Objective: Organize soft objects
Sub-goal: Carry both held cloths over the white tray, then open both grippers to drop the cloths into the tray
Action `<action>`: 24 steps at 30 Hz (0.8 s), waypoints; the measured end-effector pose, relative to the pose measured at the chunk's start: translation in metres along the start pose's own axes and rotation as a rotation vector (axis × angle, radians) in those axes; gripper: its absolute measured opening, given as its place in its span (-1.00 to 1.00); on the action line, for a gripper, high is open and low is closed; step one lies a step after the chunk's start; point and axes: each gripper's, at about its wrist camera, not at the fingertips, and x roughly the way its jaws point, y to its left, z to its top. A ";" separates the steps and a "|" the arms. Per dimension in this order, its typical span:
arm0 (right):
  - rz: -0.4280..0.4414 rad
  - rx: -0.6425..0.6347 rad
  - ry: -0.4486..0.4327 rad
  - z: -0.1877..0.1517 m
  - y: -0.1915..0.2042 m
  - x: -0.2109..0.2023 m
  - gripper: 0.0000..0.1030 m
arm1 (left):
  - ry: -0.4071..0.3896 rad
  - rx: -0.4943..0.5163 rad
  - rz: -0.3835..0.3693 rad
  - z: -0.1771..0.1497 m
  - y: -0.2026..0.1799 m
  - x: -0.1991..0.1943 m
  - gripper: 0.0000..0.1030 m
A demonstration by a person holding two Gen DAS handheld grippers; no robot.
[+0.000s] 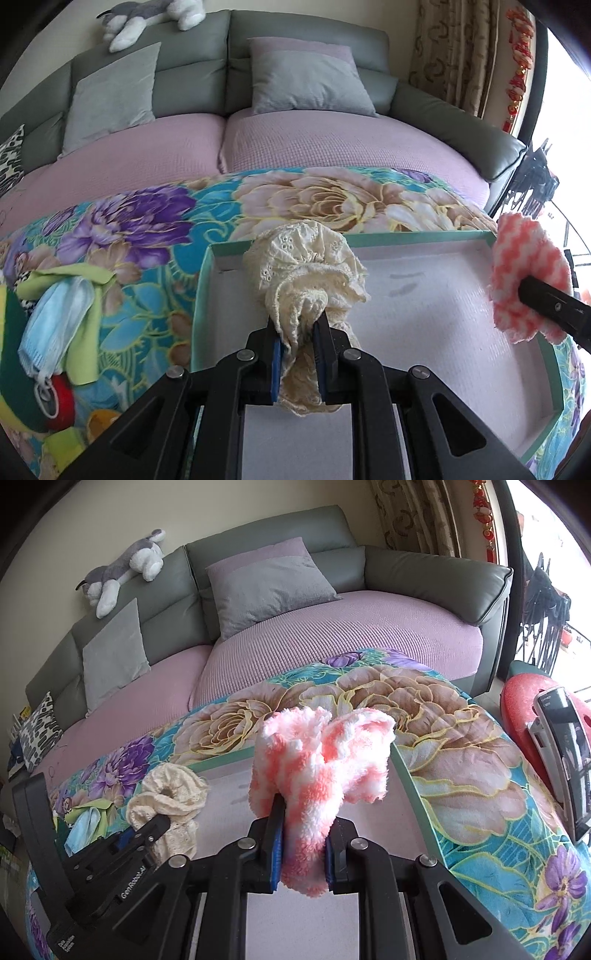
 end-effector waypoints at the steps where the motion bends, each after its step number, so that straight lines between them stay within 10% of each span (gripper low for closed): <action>1: -0.001 -0.005 0.005 0.000 0.001 0.001 -0.64 | 0.000 -0.002 0.006 -0.001 0.002 -0.001 -0.70; 10: -0.011 -0.020 0.022 -0.001 0.003 0.003 -0.58 | 0.004 0.001 0.012 -0.001 0.007 -0.015 -0.57; 15: -0.023 -0.031 0.048 -0.003 0.005 0.008 -0.58 | 0.037 0.004 0.007 -0.002 0.003 -0.011 0.05; 24: -0.037 -0.042 0.081 -0.006 0.006 0.015 -0.58 | 0.031 0.002 0.047 0.003 0.005 -0.035 0.56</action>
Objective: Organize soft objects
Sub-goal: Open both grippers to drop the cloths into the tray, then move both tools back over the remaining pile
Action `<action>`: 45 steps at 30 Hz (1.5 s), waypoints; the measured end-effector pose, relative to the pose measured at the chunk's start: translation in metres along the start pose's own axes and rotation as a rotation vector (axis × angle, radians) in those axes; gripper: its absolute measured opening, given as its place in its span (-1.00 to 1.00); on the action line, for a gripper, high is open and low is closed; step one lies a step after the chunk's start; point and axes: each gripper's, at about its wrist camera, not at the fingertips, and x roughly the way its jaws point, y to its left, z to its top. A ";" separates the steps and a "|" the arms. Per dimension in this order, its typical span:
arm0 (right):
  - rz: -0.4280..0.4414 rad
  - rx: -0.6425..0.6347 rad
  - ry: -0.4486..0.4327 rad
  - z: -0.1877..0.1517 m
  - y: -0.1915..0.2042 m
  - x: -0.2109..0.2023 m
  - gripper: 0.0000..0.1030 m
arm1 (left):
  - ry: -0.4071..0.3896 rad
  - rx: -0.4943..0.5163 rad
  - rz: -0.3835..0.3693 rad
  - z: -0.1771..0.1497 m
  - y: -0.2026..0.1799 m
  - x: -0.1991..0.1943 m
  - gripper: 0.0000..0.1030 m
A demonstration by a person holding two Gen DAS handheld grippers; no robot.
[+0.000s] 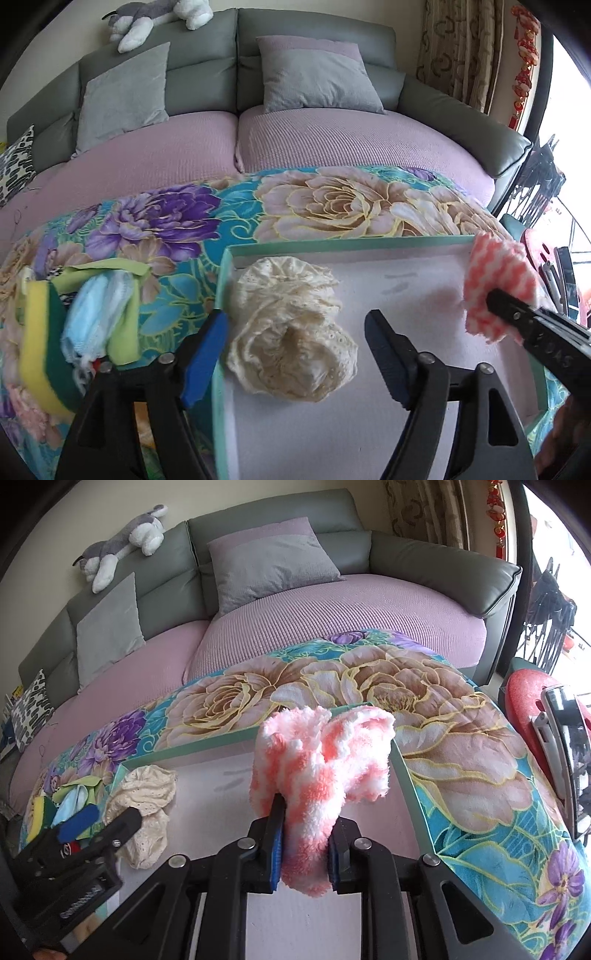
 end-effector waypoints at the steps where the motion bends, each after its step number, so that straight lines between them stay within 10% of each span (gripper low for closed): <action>1: 0.000 0.000 0.004 0.000 0.000 0.001 -0.58 | -0.009 -0.003 0.003 0.001 0.002 -0.005 0.57; 10: -0.041 -0.036 0.031 -0.003 0.007 0.006 -0.41 | -0.100 -0.100 0.064 0.005 0.035 -0.049 0.80; 21: -0.120 -0.109 0.029 -0.004 0.025 0.001 1.00 | -0.109 -0.214 0.170 -0.012 0.086 -0.064 0.95; 33: -0.116 -0.211 -0.027 -0.004 0.072 -0.022 1.00 | -0.148 -0.323 0.271 -0.036 0.148 -0.096 0.95; 45: 0.078 -0.317 -0.134 -0.009 0.159 -0.058 1.00 | -0.272 -0.468 0.437 -0.057 0.232 -0.160 0.96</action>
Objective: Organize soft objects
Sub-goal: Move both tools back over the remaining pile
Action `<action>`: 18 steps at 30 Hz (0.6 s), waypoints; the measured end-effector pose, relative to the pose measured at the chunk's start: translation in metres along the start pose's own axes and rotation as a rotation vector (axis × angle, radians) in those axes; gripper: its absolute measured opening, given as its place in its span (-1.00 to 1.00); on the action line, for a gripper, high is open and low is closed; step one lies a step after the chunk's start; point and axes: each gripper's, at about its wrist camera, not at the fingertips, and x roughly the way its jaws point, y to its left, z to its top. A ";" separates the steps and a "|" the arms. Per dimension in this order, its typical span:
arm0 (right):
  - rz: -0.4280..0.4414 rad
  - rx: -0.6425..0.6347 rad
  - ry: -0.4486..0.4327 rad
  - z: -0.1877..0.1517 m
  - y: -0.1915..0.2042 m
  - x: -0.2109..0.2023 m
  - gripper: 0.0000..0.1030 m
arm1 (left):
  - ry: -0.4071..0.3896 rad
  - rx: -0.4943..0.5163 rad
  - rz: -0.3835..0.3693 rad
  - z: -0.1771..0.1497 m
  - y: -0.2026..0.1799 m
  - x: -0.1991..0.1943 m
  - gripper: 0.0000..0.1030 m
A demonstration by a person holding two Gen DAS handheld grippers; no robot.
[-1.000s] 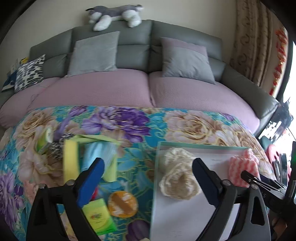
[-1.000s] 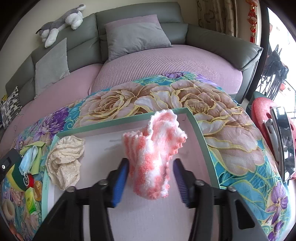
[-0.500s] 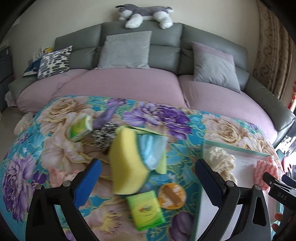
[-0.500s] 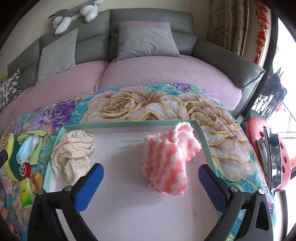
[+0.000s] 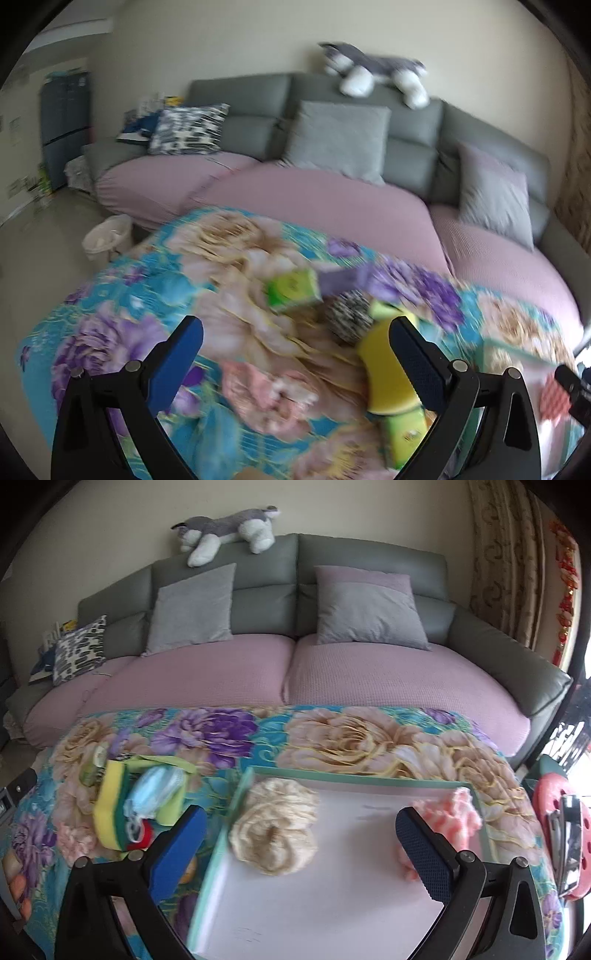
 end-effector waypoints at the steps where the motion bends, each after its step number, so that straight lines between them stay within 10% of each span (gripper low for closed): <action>1: 0.023 -0.001 0.000 0.000 0.008 0.001 1.00 | -0.011 -0.013 0.011 0.002 0.007 -0.001 0.96; 18: 0.218 -0.056 0.099 -0.014 0.103 0.037 1.00 | 0.093 -0.065 0.067 -0.006 0.059 0.028 0.96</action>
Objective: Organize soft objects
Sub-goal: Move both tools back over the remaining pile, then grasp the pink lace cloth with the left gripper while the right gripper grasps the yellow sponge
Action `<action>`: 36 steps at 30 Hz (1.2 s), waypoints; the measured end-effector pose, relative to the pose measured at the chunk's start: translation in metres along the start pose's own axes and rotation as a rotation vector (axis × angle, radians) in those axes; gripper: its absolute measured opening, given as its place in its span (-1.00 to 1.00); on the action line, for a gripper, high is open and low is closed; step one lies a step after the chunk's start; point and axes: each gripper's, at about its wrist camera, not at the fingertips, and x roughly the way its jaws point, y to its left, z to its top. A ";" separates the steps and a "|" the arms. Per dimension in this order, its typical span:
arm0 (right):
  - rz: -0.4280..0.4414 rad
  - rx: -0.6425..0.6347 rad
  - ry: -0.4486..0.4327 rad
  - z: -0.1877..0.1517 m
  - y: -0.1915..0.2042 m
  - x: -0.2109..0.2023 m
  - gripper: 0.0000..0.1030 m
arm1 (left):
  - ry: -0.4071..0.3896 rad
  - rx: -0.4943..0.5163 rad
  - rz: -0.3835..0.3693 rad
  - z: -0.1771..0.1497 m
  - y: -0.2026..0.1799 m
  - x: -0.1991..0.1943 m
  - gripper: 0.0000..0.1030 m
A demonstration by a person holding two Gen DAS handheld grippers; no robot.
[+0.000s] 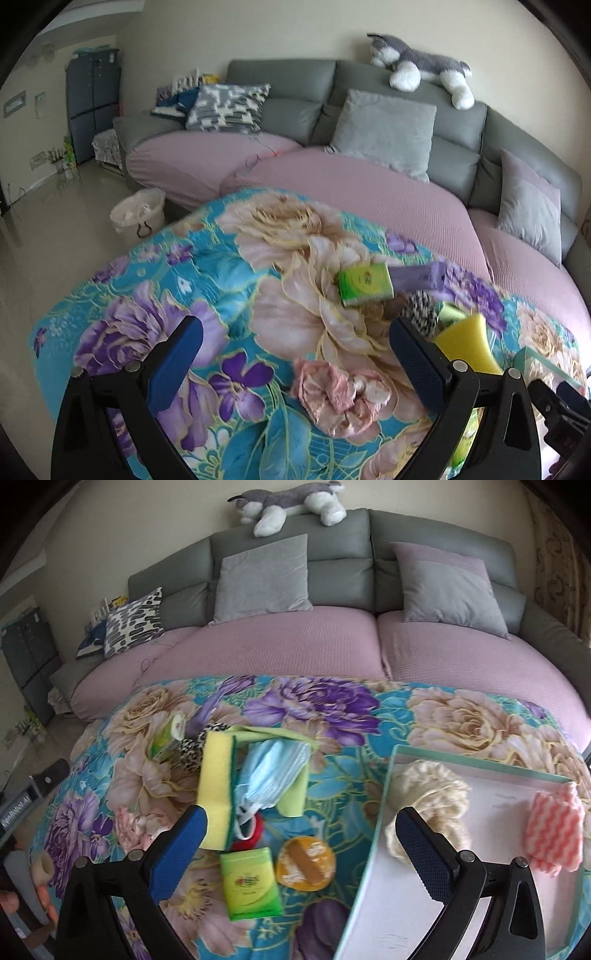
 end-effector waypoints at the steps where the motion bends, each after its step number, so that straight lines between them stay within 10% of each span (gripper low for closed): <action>1: 0.003 0.000 0.008 0.000 0.002 0.002 1.00 | 0.019 0.003 -0.009 -0.003 -0.001 0.005 0.96; 11: 0.008 -0.015 0.063 -0.006 0.014 0.020 1.00 | 0.244 0.068 -0.059 -0.036 -0.027 0.059 0.96; 28: -0.004 0.004 0.124 -0.012 0.010 0.034 1.00 | 0.336 0.121 -0.023 -0.059 -0.040 0.087 0.93; 36: -0.007 0.002 0.130 -0.013 0.011 0.036 1.00 | 0.342 0.121 -0.097 -0.056 -0.046 0.079 0.33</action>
